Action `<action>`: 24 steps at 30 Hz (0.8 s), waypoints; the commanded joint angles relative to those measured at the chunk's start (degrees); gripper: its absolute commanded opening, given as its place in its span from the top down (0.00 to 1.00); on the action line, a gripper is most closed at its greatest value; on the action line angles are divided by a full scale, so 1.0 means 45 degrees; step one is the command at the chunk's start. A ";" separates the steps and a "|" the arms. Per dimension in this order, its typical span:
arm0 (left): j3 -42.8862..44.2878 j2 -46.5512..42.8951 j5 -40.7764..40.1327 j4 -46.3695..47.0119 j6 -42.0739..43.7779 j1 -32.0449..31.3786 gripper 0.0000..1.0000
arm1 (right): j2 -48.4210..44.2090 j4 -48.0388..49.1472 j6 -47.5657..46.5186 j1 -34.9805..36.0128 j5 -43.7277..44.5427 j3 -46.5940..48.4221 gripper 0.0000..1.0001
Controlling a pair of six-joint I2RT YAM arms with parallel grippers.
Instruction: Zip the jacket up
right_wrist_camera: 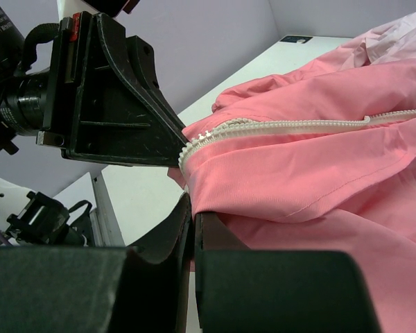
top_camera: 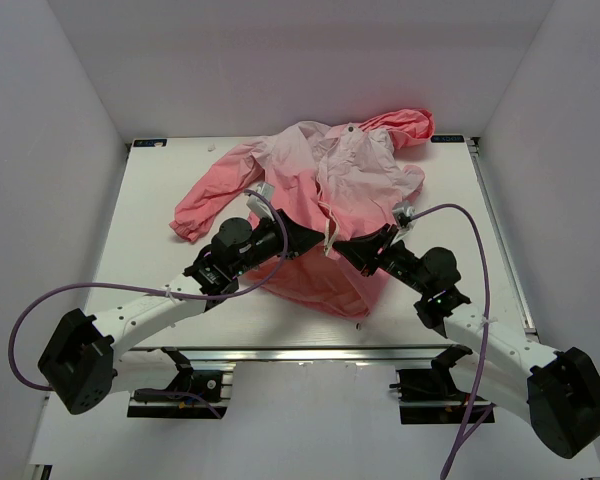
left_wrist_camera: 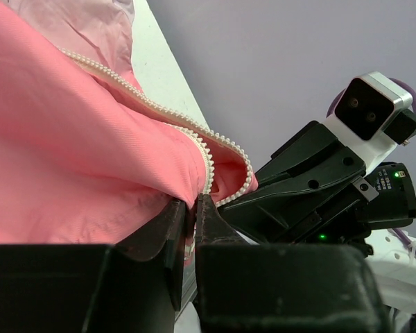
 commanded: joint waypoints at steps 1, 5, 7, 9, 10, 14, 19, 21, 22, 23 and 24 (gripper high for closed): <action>-0.0003 -0.0342 0.0239 0.0111 -0.0047 -0.0064 1.00 | -0.0338 0.1121 -0.0338 -0.0008 0.0157 0.0124 1.00; -0.0041 -0.0420 0.0160 0.0071 0.0011 -0.0064 1.00 | -0.0455 0.0887 -0.0553 -0.0027 0.0196 0.0163 1.00; -0.0042 -0.0401 0.0277 0.0168 0.0011 -0.0064 1.00 | -0.0416 0.0847 -0.0592 -0.0027 0.0060 0.0183 1.00; -0.0003 -0.0342 0.0375 0.0208 0.0011 -0.0064 1.00 | -0.0396 0.0847 -0.0651 -0.0027 -0.0174 0.0202 1.00; -0.0003 -0.0303 0.0453 0.0247 0.0011 -0.0083 1.00 | -0.0396 0.0828 -0.0632 -0.0027 -0.0233 0.0202 1.00; 0.0036 -0.0264 0.0473 0.0266 -0.0028 -0.0064 1.00 | -0.0474 0.0711 -0.0729 -0.0027 -0.0448 0.0163 1.00; 0.0017 -0.0264 0.0570 0.0480 -0.0028 -0.0064 1.00 | -0.0708 0.0380 -0.0749 -0.0027 -0.0897 0.0027 1.00; 0.0036 -0.0283 0.0590 0.0462 -0.0028 -0.0064 1.00 | -0.0767 0.0184 -0.0807 -0.0027 -0.0878 0.0007 1.00; 0.0056 -0.0283 0.0590 0.0500 -0.0028 -0.0064 1.00 | -0.0826 0.0106 -0.0808 -0.0047 -0.0820 -0.0012 1.00; 0.0056 -0.0283 0.0610 0.0481 -0.0008 -0.0064 1.00 | -0.0884 0.0086 -0.0827 -0.0047 -0.0800 -0.0032 1.00; 0.0095 -0.0244 0.0668 0.0481 0.0011 -0.0064 1.00 | -0.0923 0.0066 -0.0827 -0.0086 -0.0761 -0.0032 1.00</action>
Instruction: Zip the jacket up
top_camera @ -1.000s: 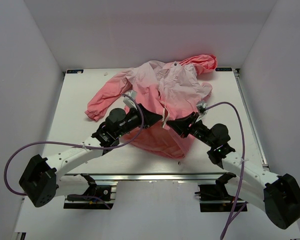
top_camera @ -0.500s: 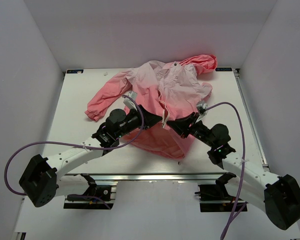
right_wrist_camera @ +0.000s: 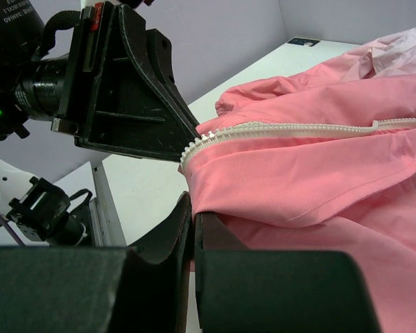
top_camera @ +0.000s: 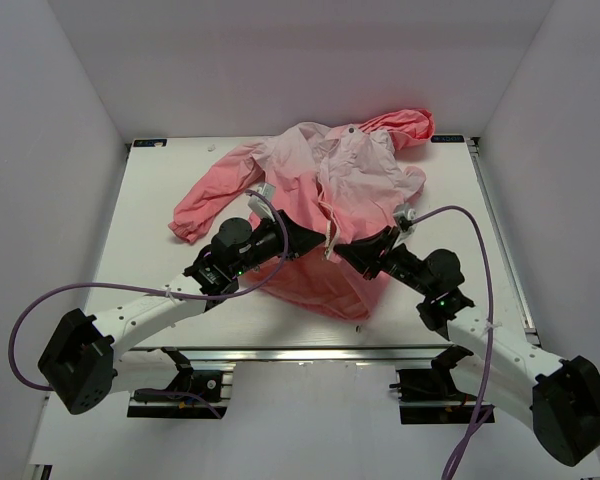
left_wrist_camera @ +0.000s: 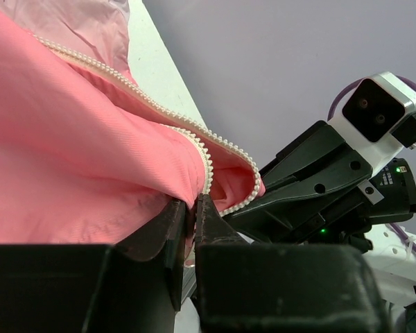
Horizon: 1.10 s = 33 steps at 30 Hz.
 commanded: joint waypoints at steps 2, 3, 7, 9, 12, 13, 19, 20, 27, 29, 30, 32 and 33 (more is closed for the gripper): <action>0.0202 -0.0225 0.0416 0.0282 0.0026 -0.0059 1.00 | -0.0400 0.0454 -0.0298 -0.0091 -0.0222 0.0011 1.00; 0.0222 -0.0205 0.0455 0.0301 0.0026 -0.0059 1.00 | -0.0399 0.0319 -0.0298 -0.0110 -0.0222 0.0031 1.00; 0.0221 -0.0263 0.0455 0.0321 0.0046 -0.0059 1.00 | -0.0399 0.0259 -0.0298 -0.0266 -0.0261 -0.0007 1.00; 0.0319 -0.0244 0.0513 0.0262 0.0123 -0.0059 1.00 | -0.0419 0.0298 -0.0259 -0.0306 -0.0261 -0.0066 1.00; 0.0358 -0.0146 0.0689 0.0340 0.0143 -0.0059 1.00 | -0.0439 0.0571 -0.0142 -0.0384 -0.0436 -0.0086 1.00; 0.0339 -0.0108 0.0689 0.0321 0.0124 -0.0059 1.00 | -0.0439 0.0630 -0.0103 -0.0403 -0.0495 -0.0067 1.00; 0.0436 0.0010 0.0612 0.0262 0.0182 -0.0059 1.00 | -0.0399 0.0766 -0.0044 -0.0423 -0.0788 0.0011 1.00; 0.0456 0.0048 0.0611 0.0243 0.0182 -0.0059 1.00 | -0.0399 0.0786 0.0014 -0.0442 -0.0866 0.0012 1.00; 0.0476 0.0049 0.0729 0.0301 0.0241 -0.0059 1.00 | -0.0419 0.0943 0.0132 -0.0520 -0.0711 -0.0008 1.00; 0.0437 -0.0029 0.0728 0.0320 0.0241 -0.0059 1.00 | -0.0439 0.0962 0.0152 -0.0579 -0.0574 -0.0047 1.00; 0.0417 -0.0049 0.0729 0.0320 0.0260 -0.0059 1.00 | -0.0439 0.0943 0.0171 -0.0618 -0.0496 -0.0047 1.00; 0.0417 -0.0107 0.0767 0.0340 0.0260 -0.0059 1.00 | -0.0439 0.0923 0.0191 -0.0716 -0.0456 -0.0047 1.00; 0.0456 -0.0107 0.0845 0.0359 0.0280 -0.0059 1.00 | -0.0439 0.0923 0.0191 -0.0735 -0.0418 -0.0047 1.00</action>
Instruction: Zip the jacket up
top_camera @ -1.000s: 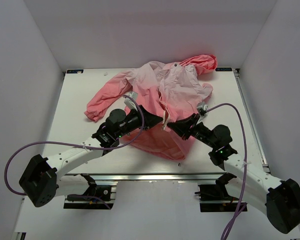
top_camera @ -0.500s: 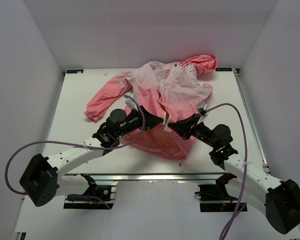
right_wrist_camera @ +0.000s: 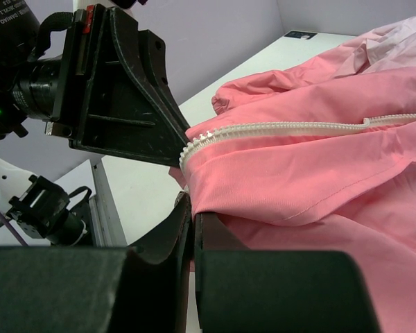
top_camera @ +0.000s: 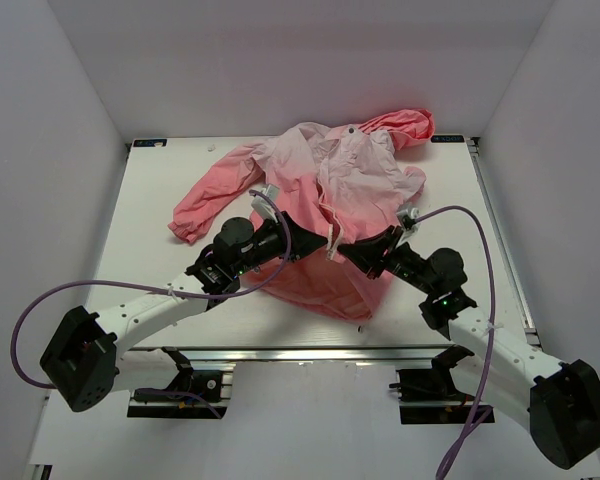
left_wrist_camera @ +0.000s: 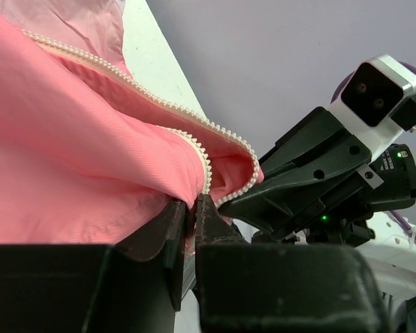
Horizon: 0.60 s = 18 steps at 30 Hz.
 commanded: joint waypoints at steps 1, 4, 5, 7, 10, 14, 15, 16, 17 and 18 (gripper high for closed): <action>0.0442 -0.0340 0.0612 0.0384 0.0260 -0.0059 1.00 | -0.0259 0.1181 0.0016 -0.0157 0.0151 0.0055 1.00; 0.0539 -0.0282 0.0866 0.0423 0.0281 -0.0059 1.00 | -0.0181 0.1531 0.0152 -0.0235 0.0151 -0.0003 1.00; 0.0501 -0.0224 0.0945 0.0481 0.0242 -0.0059 1.00 | -0.0161 0.1764 0.0191 -0.0216 0.0132 -0.0004 1.00; 0.0520 -0.0146 0.1121 0.0599 0.0222 -0.0059 1.00 | -0.0006 0.2039 0.0328 -0.0236 0.0054 0.0016 1.00; 0.0598 0.0030 0.1413 0.0657 0.0203 -0.0059 1.00 | 0.0229 0.2430 0.0562 -0.0236 0.0112 0.0016 1.00; 0.0618 0.0070 0.1356 0.0443 0.0066 -0.0059 1.00 | 0.0346 0.2918 0.0816 -0.0236 0.0676 -0.0120 1.00; 0.0579 0.0050 0.1259 0.0539 0.0008 -0.0059 1.00 | 0.0386 0.3151 0.0855 -0.0236 0.0756 -0.0179 1.00; 0.0462 0.0069 0.1258 0.0714 -0.0206 -0.0059 1.00 | 0.0521 0.3289 0.0933 -0.0236 0.0834 -0.0199 1.00; 0.0423 0.0089 0.1316 0.0909 -0.0246 -0.0059 1.00 | 0.0600 0.3464 0.1011 -0.0236 0.0931 -0.0276 1.00; 0.0422 0.0128 0.1413 0.1008 -0.0285 -0.0078 1.00 | 0.0659 0.3717 0.1070 -0.0236 0.0932 -0.0354 1.00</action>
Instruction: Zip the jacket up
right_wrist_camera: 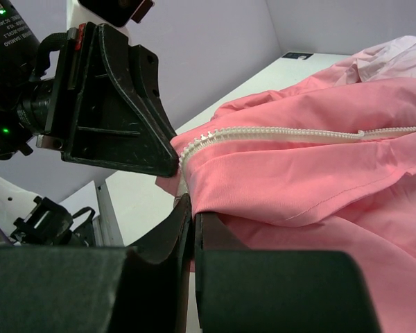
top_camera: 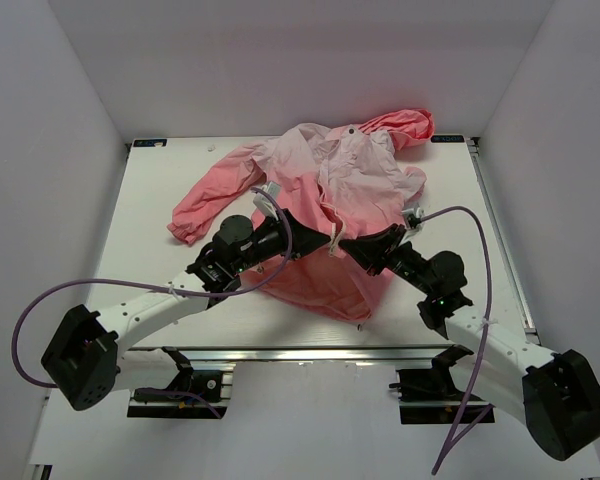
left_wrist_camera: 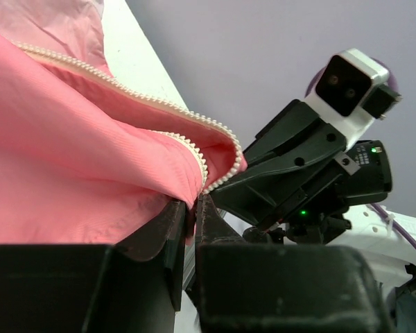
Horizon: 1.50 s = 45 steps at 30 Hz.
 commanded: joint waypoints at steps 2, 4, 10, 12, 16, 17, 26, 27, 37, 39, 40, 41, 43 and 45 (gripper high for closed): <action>0.0393 0.0167 0.0943 0.0577 -0.0286 -0.0112 1.00 | 0.0286 0.2731 0.0458 -0.0032 0.0573 -0.0307 1.00; 0.0394 0.0226 0.0983 0.0556 -0.0383 -0.0112 1.00 | 0.0248 0.2694 0.0440 -0.0032 0.0553 -0.0308 1.00; 0.0218 0.0168 0.1022 0.0732 -0.0520 -0.0112 1.00 | -0.0396 0.1951 0.0069 -0.0032 0.0963 -0.0386 1.00; 0.0199 0.0265 0.1138 0.0888 -0.0618 -0.0112 1.00 | -0.0436 0.2029 0.0069 -0.0051 0.1022 -0.0425 1.00; 0.0257 0.0655 0.1549 0.1162 -0.0929 -0.0112 1.00 | -0.0320 0.2438 0.0302 -0.0032 0.0866 -0.0464 1.00; 0.0276 0.0733 0.1685 0.1162 -0.0988 -0.0112 1.00 | -0.0300 0.2555 0.0323 -0.0032 0.0866 -0.0503 1.00; -0.0133 0.0715 0.1491 0.1631 -0.1438 -0.0112 1.00 | -0.0651 0.3572 0.0811 -0.0051 0.0925 -0.0640 1.00; -0.0153 0.0657 0.1278 0.1573 -0.1458 -0.0093 1.00 | -0.0767 0.3534 0.0811 -0.0051 0.0924 -0.0640 1.00; -0.0544 -0.0144 0.0220 0.1122 -0.1165 -0.0093 1.00 | -0.1471 0.1585 0.0851 -0.0051 0.0651 -0.0134 1.00; -0.0524 -0.0125 0.0454 0.1357 -0.1010 -0.0112 1.00 | -0.1355 0.0897 0.0927 -0.0051 0.0709 0.0122 1.00; -0.0505 -0.0086 0.0610 0.1435 -0.0989 -0.0112 1.00 | -0.1258 0.0858 0.0986 -0.0051 0.0652 0.0180 1.00; -0.0485 -0.0028 0.0670 0.1532 -0.0950 -0.0093 1.00 | -0.1063 0.0722 0.1084 -0.0051 0.0632 0.0316 1.00; -0.0485 0.0050 0.0845 0.1766 -0.0931 -0.0112 1.00 | -0.0731 0.0643 0.1377 -0.0071 0.0359 0.0550 1.00; -0.0485 0.0186 0.1040 0.1923 -0.0911 -0.0093 1.00 | -0.0574 0.0972 0.1552 -0.0051 0.0280 0.0532 1.00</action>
